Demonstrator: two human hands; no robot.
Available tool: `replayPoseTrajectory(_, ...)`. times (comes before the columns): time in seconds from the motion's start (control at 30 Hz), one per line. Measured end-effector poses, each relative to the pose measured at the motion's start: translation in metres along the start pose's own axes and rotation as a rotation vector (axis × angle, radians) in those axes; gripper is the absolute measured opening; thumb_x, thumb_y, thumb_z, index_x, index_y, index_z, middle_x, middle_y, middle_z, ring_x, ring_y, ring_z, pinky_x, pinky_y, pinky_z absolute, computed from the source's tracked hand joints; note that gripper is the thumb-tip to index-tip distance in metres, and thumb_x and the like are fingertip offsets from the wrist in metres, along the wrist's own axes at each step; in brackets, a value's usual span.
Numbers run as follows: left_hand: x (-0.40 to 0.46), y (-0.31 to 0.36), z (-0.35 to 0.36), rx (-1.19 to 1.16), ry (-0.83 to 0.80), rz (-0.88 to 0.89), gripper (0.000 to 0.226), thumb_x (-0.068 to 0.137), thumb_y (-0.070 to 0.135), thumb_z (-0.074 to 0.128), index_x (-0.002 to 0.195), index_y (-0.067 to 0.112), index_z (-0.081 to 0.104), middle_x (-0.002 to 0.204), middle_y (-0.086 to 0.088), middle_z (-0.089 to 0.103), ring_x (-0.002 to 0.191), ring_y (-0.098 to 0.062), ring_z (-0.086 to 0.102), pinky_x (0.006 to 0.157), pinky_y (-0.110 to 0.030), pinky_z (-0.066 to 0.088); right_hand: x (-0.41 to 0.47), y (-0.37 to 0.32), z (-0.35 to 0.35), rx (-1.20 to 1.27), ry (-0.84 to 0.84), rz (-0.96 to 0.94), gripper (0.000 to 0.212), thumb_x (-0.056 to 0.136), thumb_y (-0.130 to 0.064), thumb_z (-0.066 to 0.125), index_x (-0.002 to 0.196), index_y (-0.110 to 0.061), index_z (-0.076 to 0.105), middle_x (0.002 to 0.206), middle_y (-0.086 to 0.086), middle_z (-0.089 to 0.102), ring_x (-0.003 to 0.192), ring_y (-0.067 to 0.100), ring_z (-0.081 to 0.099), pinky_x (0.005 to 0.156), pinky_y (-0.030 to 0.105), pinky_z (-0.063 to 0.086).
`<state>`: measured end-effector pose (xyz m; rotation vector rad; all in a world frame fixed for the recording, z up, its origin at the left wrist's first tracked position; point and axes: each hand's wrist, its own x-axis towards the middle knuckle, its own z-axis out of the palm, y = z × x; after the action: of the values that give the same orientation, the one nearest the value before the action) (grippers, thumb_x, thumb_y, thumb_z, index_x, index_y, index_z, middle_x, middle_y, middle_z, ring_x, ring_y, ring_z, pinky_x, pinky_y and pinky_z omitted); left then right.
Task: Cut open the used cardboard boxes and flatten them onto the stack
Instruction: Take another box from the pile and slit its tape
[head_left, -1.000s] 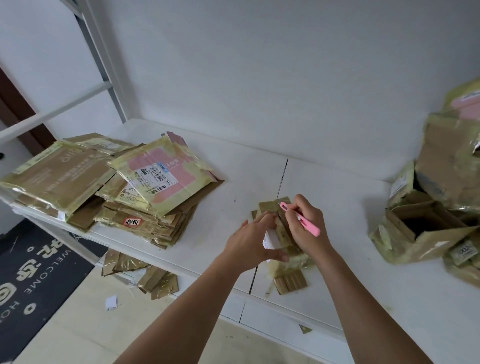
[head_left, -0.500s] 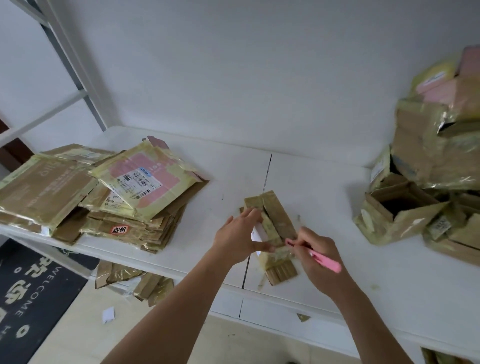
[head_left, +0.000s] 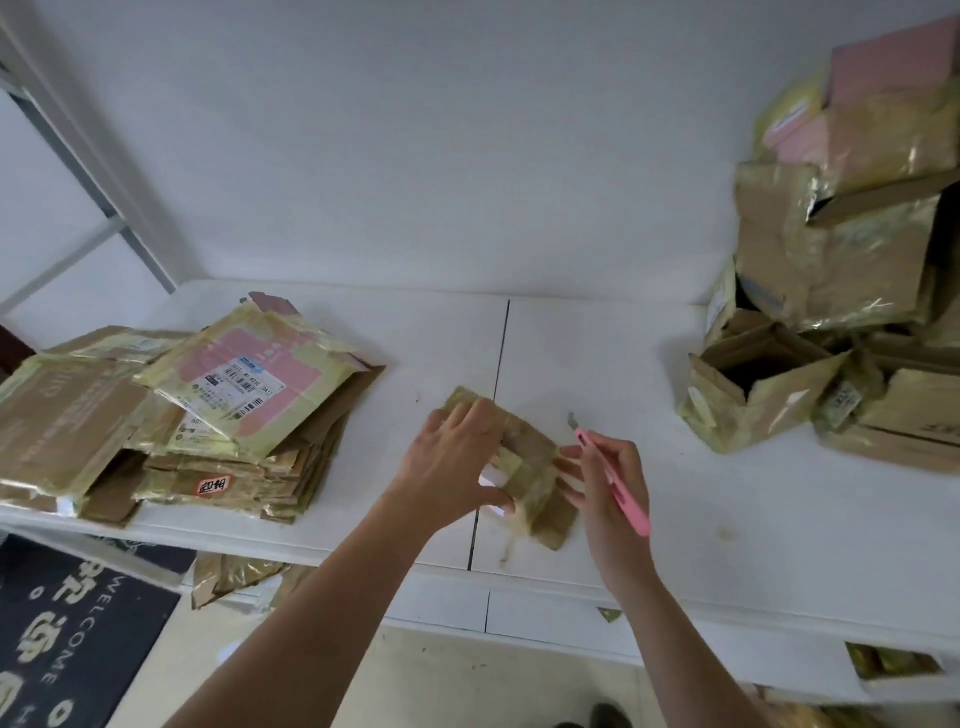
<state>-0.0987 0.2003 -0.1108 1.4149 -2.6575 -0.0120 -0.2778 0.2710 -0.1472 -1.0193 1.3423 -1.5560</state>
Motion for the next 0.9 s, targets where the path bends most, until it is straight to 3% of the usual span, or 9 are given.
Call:
replayPoseTrajectory(0.07,-0.005,0.001,0.004,-0.105,0.011,-0.056,0.077,0.065,0.069,0.073,0.122,0.018,0.057,0.149,0.006,0.033,0.135,-0.015,0.032,0.111,-0.029,0.023,0.009,-0.003,0.005,0.003,0.003,0.005,0.014,0.100,-0.022,0.053,0.110,-0.013,0.056,0.102,0.007,0.071,0.098,0.023,0.072,0.087,0.053,0.057)
replayPoseTrajectory(0.2,-0.010,0.002,0.002,-0.425,-0.126,-0.238,0.100,0.071,0.059,0.077,0.149,0.014,0.032,0.156,0.001,0.033,0.145,-0.017,0.022,0.119,-0.035,0.019,0.016,0.000,0.007,0.040,0.096,0.034,0.009,0.099,-0.018,0.057,0.097,-0.009,0.055,0.092,0.015,0.070,0.094,0.034,0.070,0.088,0.063,0.052)
replayPoseTrajectory(0.33,-0.006,0.002,0.004,-0.480,-0.163,-0.242,0.088,0.074,0.057,0.075,0.147,0.023,0.037,0.162,0.008,0.018,0.149,-0.009,0.006,0.120,-0.033,0.008,0.011,0.008,0.007,0.063,0.169,0.086,0.016,0.098,-0.016,0.060,0.083,-0.016,0.053,0.075,0.013,0.065,0.080,0.031,0.066,0.081,0.066,0.052)
replayPoseTrajectory(0.47,-0.005,-0.003,0.007,-0.502,-0.176,-0.232,0.086,0.077,0.055,0.074,0.148,0.022,0.038,0.162,0.011,0.016,0.149,-0.006,0.003,0.119,-0.030,0.004,0.007,0.010,0.013,0.066,0.148,0.085,0.018,0.091,-0.020,0.059,0.075,-0.018,0.049,0.069,0.008,0.060,0.072,0.024,0.061,0.081,0.064,0.052)
replayPoseTrajectory(0.63,-0.008,-0.004,0.009,-0.525,-0.175,-0.223,0.081,0.082,0.050,0.072,0.148,0.022,0.037,0.162,0.012,0.013,0.148,-0.004,0.000,0.121,-0.031,0.003,0.006,0.012,0.018,-0.032,0.155,0.001,0.020,0.097,-0.008,0.056,0.079,-0.010,0.046,0.067,0.010,0.058,0.067,0.021,0.061,0.070,0.047,0.055)
replayPoseTrajectory(0.7,-0.009,-0.004,0.010,-0.521,-0.173,-0.218,0.080,0.082,0.049,0.072,0.149,0.021,0.036,0.162,0.011,0.013,0.148,-0.005,-0.001,0.121,-0.030,0.002,0.006,0.010,0.020,-0.099,0.139,-0.053,0.021,0.097,-0.006,0.055,0.079,-0.010,0.045,0.067,0.008,0.057,0.063,0.018,0.058,0.061,0.034,0.050)
replayPoseTrajectory(0.8,-0.007,-0.004,0.011,-0.512,-0.171,-0.218,0.080,0.083,0.049,0.071,0.149,0.021,0.036,0.162,0.012,0.012,0.148,-0.005,-0.002,0.118,-0.026,-0.002,0.009,0.006,0.020,-0.214,0.080,-0.134,0.021,0.096,-0.006,0.054,0.079,-0.006,0.042,0.063,0.008,0.050,0.056,0.018,0.051,0.051,0.029,0.040)
replayPoseTrajectory(0.9,-0.007,-0.003,0.013,-0.499,-0.168,-0.216,0.081,0.083,0.048,0.071,0.150,0.020,0.035,0.162,0.012,0.011,0.148,-0.006,-0.003,0.118,-0.025,-0.004,0.007,0.005,0.019,-0.269,0.039,-0.167,0.025,0.095,0.001,0.054,0.077,0.001,0.037,0.056,0.001,0.042,0.049,0.006,0.039,0.047,0.018,0.033)
